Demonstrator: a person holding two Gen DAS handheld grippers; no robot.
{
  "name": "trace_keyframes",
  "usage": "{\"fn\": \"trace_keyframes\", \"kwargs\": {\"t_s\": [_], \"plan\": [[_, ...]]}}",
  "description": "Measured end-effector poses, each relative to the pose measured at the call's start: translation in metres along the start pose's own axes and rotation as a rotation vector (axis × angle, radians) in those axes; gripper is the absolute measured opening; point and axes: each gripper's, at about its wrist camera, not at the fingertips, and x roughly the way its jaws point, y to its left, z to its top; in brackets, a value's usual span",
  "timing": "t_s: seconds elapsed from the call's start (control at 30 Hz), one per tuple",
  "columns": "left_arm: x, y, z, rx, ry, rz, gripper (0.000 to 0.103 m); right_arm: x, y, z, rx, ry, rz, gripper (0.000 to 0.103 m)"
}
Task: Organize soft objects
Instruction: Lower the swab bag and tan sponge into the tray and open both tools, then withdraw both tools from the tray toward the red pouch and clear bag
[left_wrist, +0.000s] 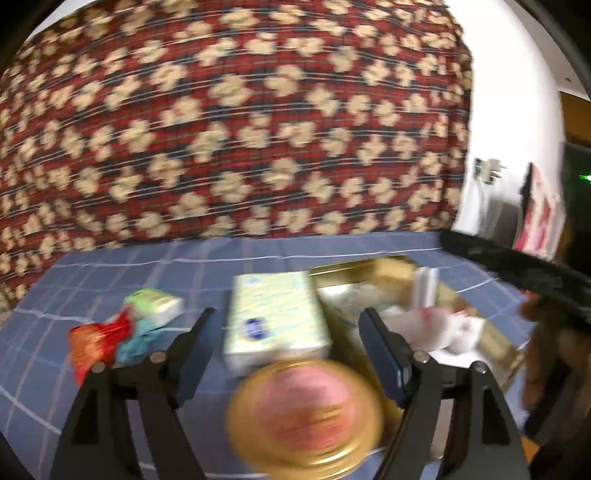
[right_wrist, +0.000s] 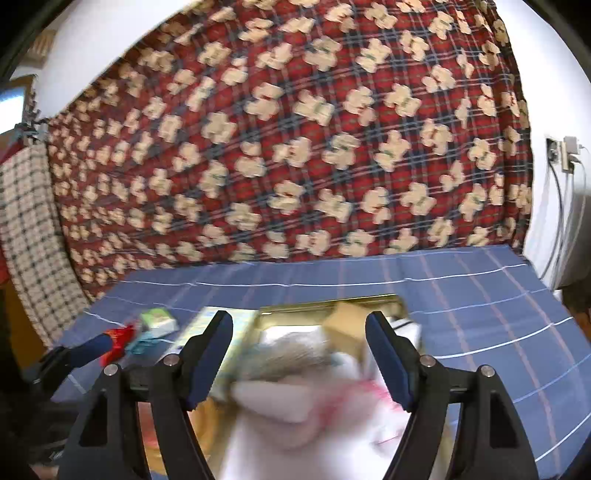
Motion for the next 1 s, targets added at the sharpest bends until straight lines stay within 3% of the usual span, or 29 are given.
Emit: {"fn": "trace_keyframes", "kwargs": {"t_s": [0.23, 0.37, 0.5, 0.8, 0.83, 0.9, 0.97, 1.0], "plan": [[0.009, 0.094, -0.023, -0.068, 0.048, 0.233, 0.08, -0.008, 0.058, -0.022, -0.024, -0.019, 0.142, 0.077], [0.025, 0.132, -0.027, -0.088, 0.108, 0.313, 0.08, 0.005, 0.1, -0.036, -0.094, 0.014, 0.213, 0.077], [0.043, 0.155, -0.028, -0.083, 0.162, 0.324, 0.08, 0.02, 0.127, -0.048, -0.137, 0.05, 0.24, 0.077], [0.074, 0.17, -0.031, -0.054, 0.28, 0.271, 0.08, 0.04, 0.159, -0.059, -0.171, 0.091, 0.26, 0.077], [0.077, 0.174, -0.031, -0.072, 0.304, 0.259, 0.076, 0.041, 0.161, -0.06, -0.177, 0.094, 0.26, 0.077], [0.08, 0.18, -0.033, -0.089, 0.322, 0.252, 0.055, 0.044, 0.166, -0.061, -0.19, 0.104, 0.263, 0.077], [0.078, 0.185, -0.033, -0.106, 0.324, 0.229, 0.02, 0.047, 0.17, -0.063, -0.192, 0.109, 0.263, 0.077], [0.078, 0.188, -0.033, -0.118, 0.322, 0.219, 0.015, 0.048, 0.171, -0.063, -0.192, 0.111, 0.264, 0.077]]}}
